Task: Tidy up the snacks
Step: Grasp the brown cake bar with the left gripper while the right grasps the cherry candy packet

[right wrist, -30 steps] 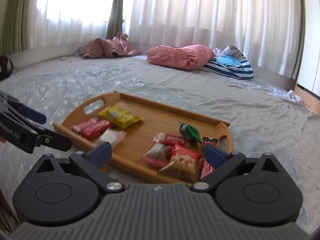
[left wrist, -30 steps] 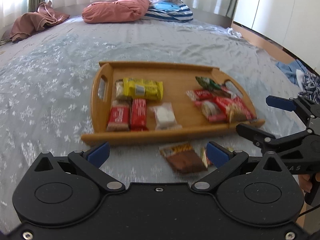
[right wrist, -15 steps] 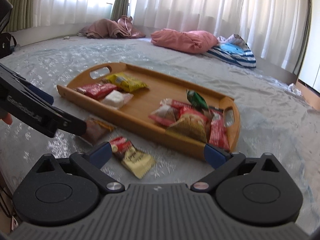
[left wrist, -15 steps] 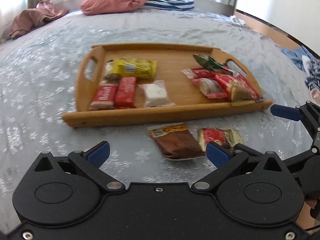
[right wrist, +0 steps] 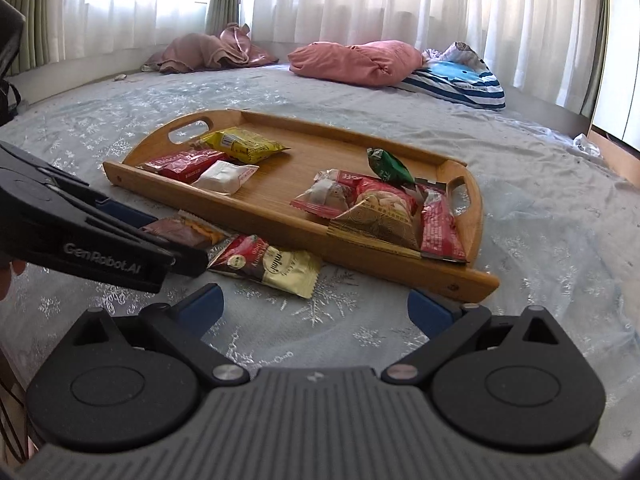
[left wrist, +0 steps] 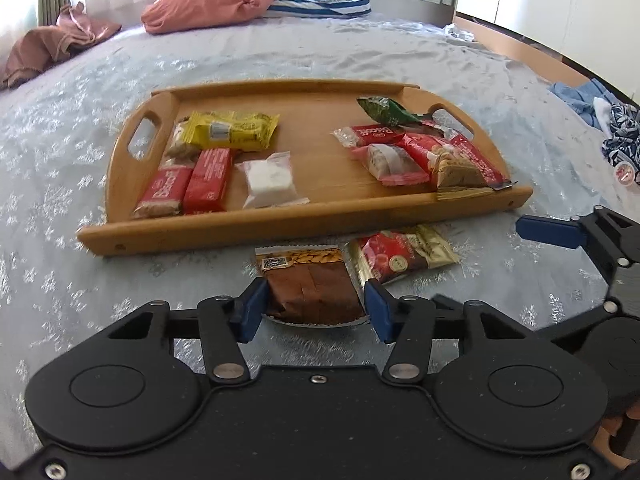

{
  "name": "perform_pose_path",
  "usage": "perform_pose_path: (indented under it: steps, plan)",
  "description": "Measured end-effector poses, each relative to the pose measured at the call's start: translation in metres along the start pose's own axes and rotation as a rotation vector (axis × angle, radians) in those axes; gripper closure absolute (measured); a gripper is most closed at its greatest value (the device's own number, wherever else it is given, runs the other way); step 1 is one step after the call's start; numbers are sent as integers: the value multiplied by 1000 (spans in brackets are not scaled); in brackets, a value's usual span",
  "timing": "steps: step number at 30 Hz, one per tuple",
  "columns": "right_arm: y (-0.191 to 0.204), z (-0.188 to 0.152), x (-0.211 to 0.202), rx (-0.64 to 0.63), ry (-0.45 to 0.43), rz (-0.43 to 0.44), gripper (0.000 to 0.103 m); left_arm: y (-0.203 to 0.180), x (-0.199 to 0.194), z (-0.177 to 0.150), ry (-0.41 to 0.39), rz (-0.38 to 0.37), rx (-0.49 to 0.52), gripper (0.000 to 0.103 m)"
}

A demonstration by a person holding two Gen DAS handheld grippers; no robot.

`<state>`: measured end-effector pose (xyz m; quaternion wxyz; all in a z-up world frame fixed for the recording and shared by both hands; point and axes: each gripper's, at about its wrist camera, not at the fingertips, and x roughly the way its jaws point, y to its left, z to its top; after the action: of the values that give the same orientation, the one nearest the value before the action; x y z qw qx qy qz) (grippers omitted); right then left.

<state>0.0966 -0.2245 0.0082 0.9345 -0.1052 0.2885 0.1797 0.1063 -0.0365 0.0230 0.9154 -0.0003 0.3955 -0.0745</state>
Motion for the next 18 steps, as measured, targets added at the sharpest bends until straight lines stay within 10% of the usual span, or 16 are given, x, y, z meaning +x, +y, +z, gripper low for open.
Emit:
perform_pose_path:
  steps: [18]
  plan:
    - [21, 21, 35, 160, 103, -9, 2, 42, -33, -1, -64, 58, -44, 53]
